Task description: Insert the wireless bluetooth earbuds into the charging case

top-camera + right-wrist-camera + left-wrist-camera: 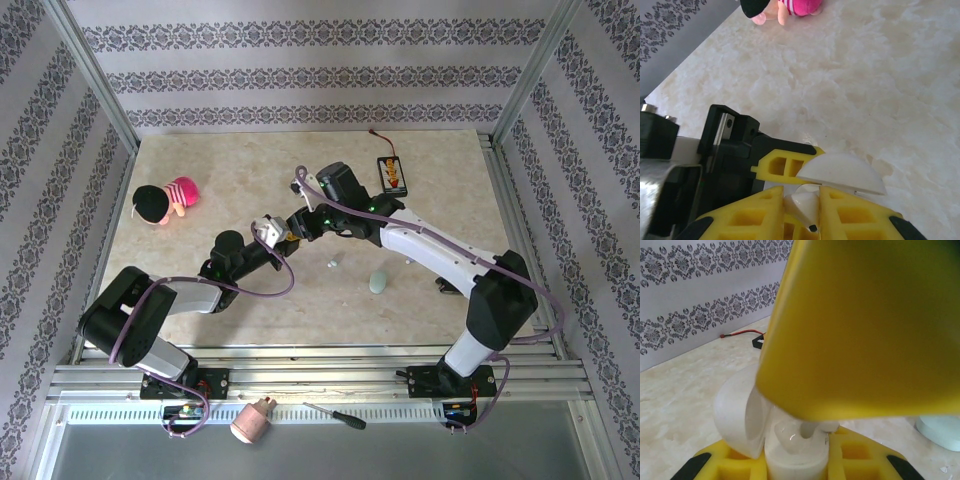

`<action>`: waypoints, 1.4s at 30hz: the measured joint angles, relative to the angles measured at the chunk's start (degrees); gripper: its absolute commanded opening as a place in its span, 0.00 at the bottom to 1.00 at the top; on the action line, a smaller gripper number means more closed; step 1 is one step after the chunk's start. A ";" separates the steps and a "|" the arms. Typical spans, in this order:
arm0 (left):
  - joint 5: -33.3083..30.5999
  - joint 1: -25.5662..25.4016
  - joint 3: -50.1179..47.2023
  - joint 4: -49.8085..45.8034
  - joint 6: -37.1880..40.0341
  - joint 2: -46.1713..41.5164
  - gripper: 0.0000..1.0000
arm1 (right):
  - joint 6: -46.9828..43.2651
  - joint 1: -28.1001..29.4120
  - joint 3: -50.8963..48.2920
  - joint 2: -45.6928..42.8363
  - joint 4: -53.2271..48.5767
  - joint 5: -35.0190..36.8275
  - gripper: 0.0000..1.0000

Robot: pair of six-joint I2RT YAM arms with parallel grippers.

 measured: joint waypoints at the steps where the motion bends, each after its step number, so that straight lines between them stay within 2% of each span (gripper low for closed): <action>1: -0.02 -0.02 0.00 0.17 -0.02 0.00 0.05 | 0.02 0.00 0.00 0.22 0.04 0.02 0.22; 12: -0.15 -0.02 0.00 0.85 -0.22 0.00 0.06 | 0.31 0.00 -0.04 0.50 0.66 0.79 0.21; 25: -0.26 0.00 0.00 1.40 -1.70 0.28 0.06 | 4.20 -0.92 -6.75 -1.60 10.84 -1.99 0.20; 42: -0.46 -0.02 0.79 1.88 -5.75 1.55 0.08 | 4.52 -0.92 -9.35 -4.90 16.57 -1.27 0.20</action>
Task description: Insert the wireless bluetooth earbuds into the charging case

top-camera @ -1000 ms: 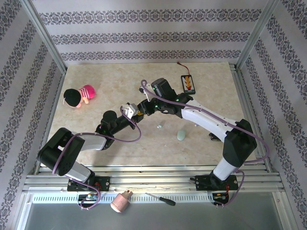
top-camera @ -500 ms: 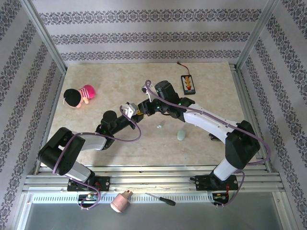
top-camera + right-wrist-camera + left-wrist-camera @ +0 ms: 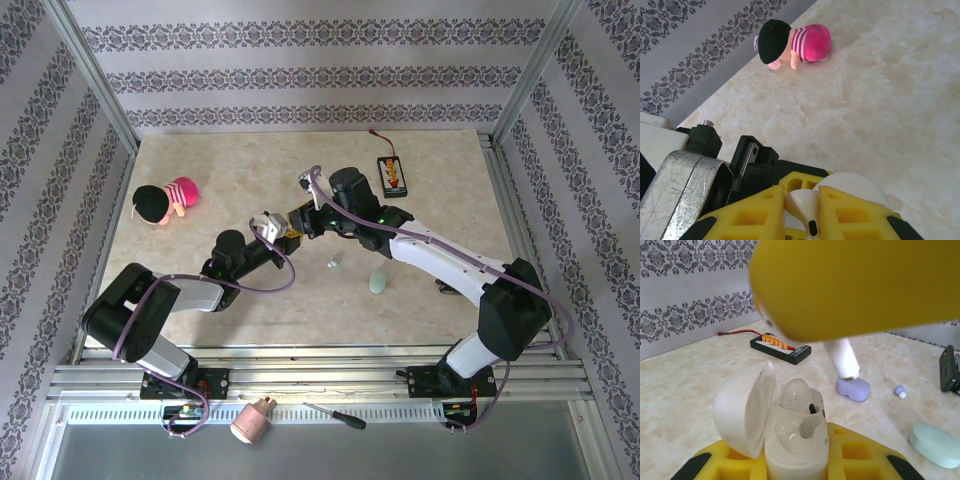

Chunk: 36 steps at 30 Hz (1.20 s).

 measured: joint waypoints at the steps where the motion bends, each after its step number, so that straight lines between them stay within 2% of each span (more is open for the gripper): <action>1: 0.00 0.00 0.11 0.02 -0.68 0.00 0.08 | 0.00 0.00 -0.26 0.00 0.24 0.02 0.20; 20: 2.19 0.00 0.79 2.84 -7.96 0.37 0.08 | -0.02 0.00 -2.12 0.63 5.11 3.04 0.20; 36: 1.07 0.00 0.81 2.97 -12.04 0.24 0.08 | -0.02 0.02 -3.23 0.79 6.56 3.04 0.20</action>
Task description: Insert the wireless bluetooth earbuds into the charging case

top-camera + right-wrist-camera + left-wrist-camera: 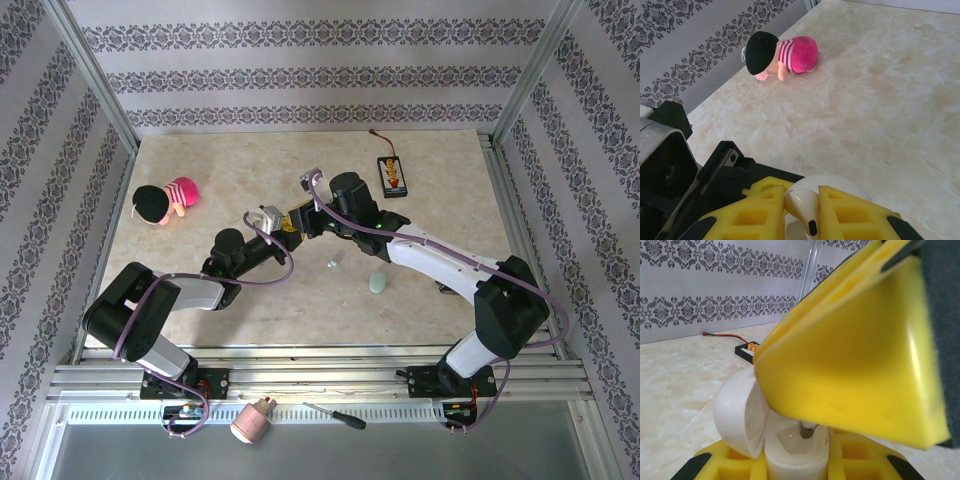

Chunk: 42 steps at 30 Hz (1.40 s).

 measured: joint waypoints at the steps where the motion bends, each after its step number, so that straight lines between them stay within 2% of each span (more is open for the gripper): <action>1: -0.02 0.00 0.00 0.00 -0.24 0.00 0.08 | 0.00 0.00 -0.07 0.00 0.15 0.00 0.20; 23: 0.02 0.00 0.02 -0.24 -1.73 -0.48 0.07 | -0.04 0.00 -1.99 -0.94 2.49 -1.27 0.21; 33: 0.00 -0.04 0.02 -0.42 -1.68 -0.52 0.07 | -2.82 0.57 -1.97 -0.98 2.16 -0.83 0.22; 42: 0.00 -0.04 0.02 -0.44 -1.29 -0.68 0.07 | -0.07 -0.02 -2.12 -1.33 2.19 0.13 0.21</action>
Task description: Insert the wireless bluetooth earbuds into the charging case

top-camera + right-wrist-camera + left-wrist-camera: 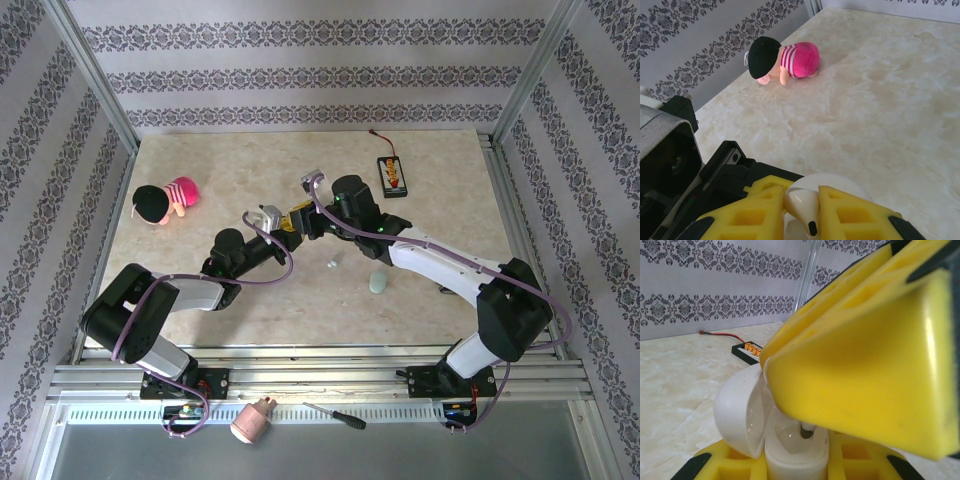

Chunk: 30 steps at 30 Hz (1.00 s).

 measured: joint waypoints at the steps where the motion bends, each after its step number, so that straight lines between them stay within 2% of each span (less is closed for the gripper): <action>1: 0.02 0.00 0.00 0.02 0.15 0.00 0.07 | 0.24 0.00 -0.11 -0.09 0.00 -0.20 0.21; 11: 2.25 0.02 -1.95 5.77 4.20 0.76 0.07 | 1.03 0.17 -1.57 -1.92 1.05 -3.67 0.22; 30: 4.11 0.02 -2.58 10.23 10.80 0.92 0.08 | 0.07 1.11 -2.75 -4.28 2.75 -3.48 0.20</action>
